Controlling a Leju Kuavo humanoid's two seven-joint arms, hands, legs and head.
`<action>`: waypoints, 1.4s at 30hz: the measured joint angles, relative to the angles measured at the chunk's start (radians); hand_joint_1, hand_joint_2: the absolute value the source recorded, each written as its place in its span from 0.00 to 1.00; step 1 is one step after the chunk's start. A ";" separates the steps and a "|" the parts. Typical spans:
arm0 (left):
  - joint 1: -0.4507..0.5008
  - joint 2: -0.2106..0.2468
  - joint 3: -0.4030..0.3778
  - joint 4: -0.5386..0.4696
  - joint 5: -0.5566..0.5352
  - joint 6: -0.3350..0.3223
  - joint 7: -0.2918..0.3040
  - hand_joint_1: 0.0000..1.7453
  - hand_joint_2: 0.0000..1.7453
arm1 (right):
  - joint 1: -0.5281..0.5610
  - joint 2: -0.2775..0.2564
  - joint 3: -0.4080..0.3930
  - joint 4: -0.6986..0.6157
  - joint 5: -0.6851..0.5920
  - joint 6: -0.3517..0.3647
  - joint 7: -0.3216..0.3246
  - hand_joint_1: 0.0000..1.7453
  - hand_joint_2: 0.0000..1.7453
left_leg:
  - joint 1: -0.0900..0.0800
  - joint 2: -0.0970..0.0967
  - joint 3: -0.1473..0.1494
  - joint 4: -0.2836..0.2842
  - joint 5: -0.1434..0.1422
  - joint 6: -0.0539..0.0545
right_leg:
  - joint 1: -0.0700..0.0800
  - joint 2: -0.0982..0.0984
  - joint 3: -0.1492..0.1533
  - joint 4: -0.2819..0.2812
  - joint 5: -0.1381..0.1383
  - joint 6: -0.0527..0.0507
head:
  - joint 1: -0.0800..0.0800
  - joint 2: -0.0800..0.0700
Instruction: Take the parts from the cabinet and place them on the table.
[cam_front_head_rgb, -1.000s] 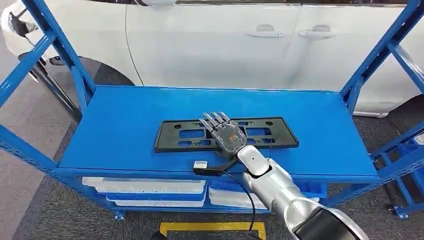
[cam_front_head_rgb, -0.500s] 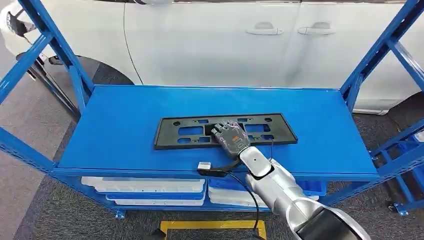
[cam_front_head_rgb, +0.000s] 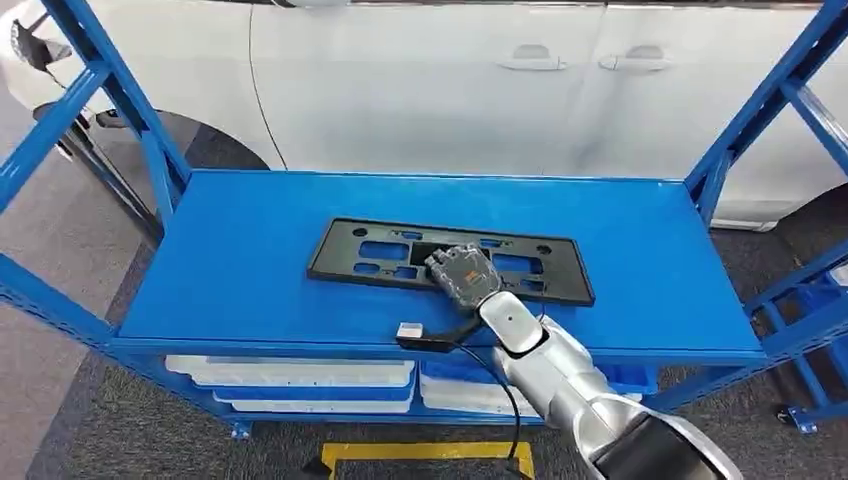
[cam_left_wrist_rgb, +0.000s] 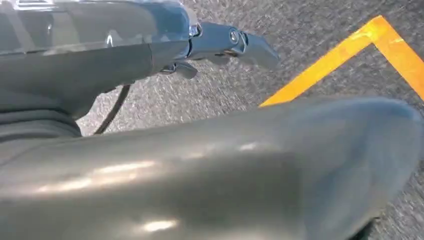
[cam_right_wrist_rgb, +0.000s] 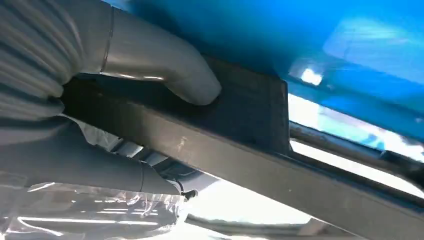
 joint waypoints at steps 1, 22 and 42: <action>-0.001 0.000 -0.001 0.000 0.000 0.000 0.000 0.00 0.00 | 0.004 -0.003 -0.004 -0.018 -0.021 0.000 -0.030 1.00 1.00 | 0.004 0.001 0.002 -0.003 0.003 0.004 | -0.003 0.001 -0.004 0.007 -0.009 0.004 | 0.000 0.000; -0.011 0.009 -0.005 0.000 0.018 0.060 -0.042 0.00 1.00 | 0.288 -0.177 -0.097 -1.093 -1.133 0.503 -0.608 1.00 1.00 | 0.000 0.000 -0.135 0.301 -0.139 -0.033 | -0.003 -0.005 -0.006 -0.016 0.015 -0.037 | 0.000 0.000; -0.024 0.002 0.006 0.000 0.050 0.281 0.097 0.00 1.00 | 0.646 -0.134 0.115 -1.139 -1.189 0.569 -0.635 1.00 1.00 | -0.007 -0.003 0.016 -0.008 -0.009 0.004 | -0.003 -0.003 0.019 -0.004 -0.017 -0.003 | 0.000 0.000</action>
